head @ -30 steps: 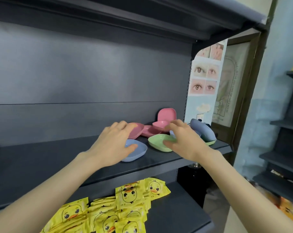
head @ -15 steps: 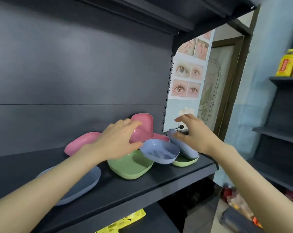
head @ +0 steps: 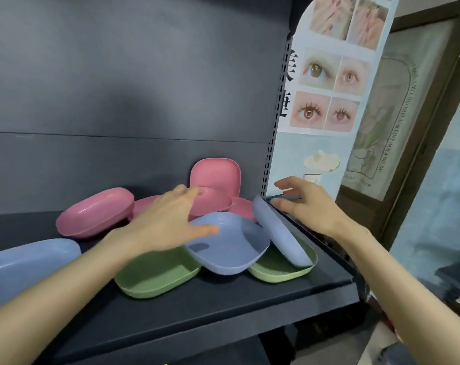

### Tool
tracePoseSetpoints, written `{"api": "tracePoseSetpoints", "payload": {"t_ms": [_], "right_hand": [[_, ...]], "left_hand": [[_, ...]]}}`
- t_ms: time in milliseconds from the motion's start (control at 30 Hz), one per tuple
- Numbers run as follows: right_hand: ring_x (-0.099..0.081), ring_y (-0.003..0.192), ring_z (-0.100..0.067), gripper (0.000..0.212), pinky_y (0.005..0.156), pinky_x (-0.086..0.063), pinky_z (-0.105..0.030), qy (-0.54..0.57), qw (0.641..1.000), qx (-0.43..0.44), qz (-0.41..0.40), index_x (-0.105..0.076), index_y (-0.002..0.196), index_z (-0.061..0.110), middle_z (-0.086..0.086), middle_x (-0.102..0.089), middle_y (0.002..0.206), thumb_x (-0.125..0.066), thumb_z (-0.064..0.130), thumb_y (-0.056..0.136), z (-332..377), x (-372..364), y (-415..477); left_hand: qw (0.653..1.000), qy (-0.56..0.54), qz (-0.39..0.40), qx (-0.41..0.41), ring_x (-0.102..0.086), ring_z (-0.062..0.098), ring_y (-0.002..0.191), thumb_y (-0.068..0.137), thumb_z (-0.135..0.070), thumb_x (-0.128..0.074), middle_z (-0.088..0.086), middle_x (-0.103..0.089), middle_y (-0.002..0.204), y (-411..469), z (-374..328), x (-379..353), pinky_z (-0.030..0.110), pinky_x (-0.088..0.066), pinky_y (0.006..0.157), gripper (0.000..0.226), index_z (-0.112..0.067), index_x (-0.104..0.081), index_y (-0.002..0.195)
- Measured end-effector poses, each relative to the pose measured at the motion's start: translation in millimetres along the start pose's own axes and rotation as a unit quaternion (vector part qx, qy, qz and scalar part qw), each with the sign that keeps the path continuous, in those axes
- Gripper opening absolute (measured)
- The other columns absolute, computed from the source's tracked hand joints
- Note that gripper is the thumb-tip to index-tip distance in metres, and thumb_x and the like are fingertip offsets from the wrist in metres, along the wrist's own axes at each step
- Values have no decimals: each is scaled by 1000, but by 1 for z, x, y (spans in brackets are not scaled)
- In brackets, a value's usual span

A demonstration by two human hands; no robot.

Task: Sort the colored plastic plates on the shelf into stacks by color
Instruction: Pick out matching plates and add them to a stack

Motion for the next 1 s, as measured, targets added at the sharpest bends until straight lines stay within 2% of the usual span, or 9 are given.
{"api": "tracePoseSetpoints", "payload": {"t_ms": [67, 167, 267, 367, 567, 667, 800, 900, 1000], "right_hand": [[-55, 110, -10, 43, 96, -44, -29, 26, 999, 15, 35, -54, 125, 20, 6, -57, 122, -66, 30, 85, -15, -9, 10], [-55, 113, -10, 42, 100, -42, -30, 77, 992, 40, 88, -56, 122, 23, 9, -58, 121, -70, 30, 83, -30, -24, 22], [-56, 111, -7, 37, 94, -41, -22, 138, 978, 63, 140, -55, 114, 29, 12, -59, 115, -72, 27, 81, -35, -40, 30], [-57, 109, -7, 39, 88, -44, -14, 191, 963, 74, 174, -57, 113, 26, 12, -61, 114, -75, 21, 78, -38, -50, 35], [-61, 108, -9, 43, 98, -47, -34, 250, 939, 85, 222, -64, 112, 23, 9, -69, 110, -80, 20, 72, -40, -60, 45], [-64, 102, -11, 39, 97, -49, -36, 260, 933, 89, 232, -65, 108, 21, 6, -71, 105, -80, 15, 72, -39, -65, 47], [-65, 100, -16, 35, 96, -50, -39, 258, 932, 92, 238, -67, 106, 20, 3, -72, 101, -79, 13, 73, -36, -70, 49], [-65, 100, -18, 31, 94, -51, -38, 267, 931, 88, 234, -68, 104, 21, 2, -72, 101, -77, 12, 75, -34, -68, 50], [-67, 95, -18, 25, 89, -53, -35, 277, 930, 82, 229, -71, 100, 20, 2, -73, 98, -75, 11, 77, -32, -61, 52]], "left_hand": [[999, -4, -2, 44, -45, 14, 102, 73, -65, -61, -4, -40, 130, -2, 2, -6, 28, -38, 85, 86, -26, -27, 142], [993, 2, -14, 117, -48, 14, 112, 68, -69, -62, -4, -41, 130, -9, 8, -12, 31, -41, 92, 92, -22, -29, 140], [984, 1, -18, 176, -49, 16, 117, 65, -69, -64, -3, -42, 134, -18, 11, -18, 34, -42, 96, 93, -22, -32, 138], [974, -5, -3, 226, -51, 18, 109, 63, -69, -66, -4, -47, 122, -23, 10, -25, 36, -44, 93, 86, -23, -37, 130], [959, -82, -3, 271, -49, 13, 100, 66, -50, -78, -13, -46, 105, -20, 7, -29, 25, -40, 84, 67, -27, -37, 114], [951, -90, -16, 296, -50, 15, 97, 66, -41, -81, -10, -45, 108, -21, 13, -29, 25, -41, 78, 80, -16, -38, 128], [937, -141, -35, 317, -55, 11, 83, 65, -25, -85, -5, -49, 106, -26, 20, -32, 20, -47, 62, 81, -13, -38, 130], [928, -169, -65, 326, -57, 8, 78, 64, -16, -85, -1, -57, 99, -26, 27, -27, 21, -47, 61, 69, -14, -46, 120], [912, -223, -105, 327, -63, 18, 82, 65, -7, -82, 7, -64, 103, -24, 32, -19, 28, -52, 69, 47, -11, -54, 102]]}}
Point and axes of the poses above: each hand's wrist, its own y-axis towards the middle knuckle, its own x-axis out of the back of the hand, z = x × y, the point moved 9 cm from there along y, towards the middle knuckle
